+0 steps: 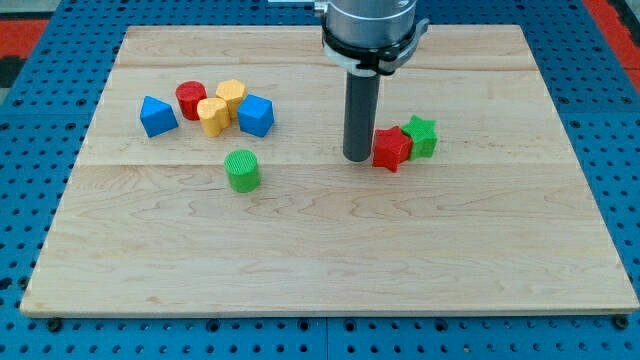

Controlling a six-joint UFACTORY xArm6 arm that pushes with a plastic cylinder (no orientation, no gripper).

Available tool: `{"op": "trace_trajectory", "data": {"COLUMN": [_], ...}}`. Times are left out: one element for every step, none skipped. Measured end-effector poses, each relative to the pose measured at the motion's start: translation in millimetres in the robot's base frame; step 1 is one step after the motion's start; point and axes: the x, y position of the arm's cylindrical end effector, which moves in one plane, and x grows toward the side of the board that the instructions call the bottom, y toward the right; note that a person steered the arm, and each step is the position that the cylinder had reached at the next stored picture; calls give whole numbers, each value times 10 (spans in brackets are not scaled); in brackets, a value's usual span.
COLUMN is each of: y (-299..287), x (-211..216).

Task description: Separate the green star and the red star

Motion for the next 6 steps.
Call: {"op": "trace_trajectory", "data": {"y": [386, 608, 1114, 1720, 1675, 901], "x": [81, 318, 357, 300, 20, -213]}}
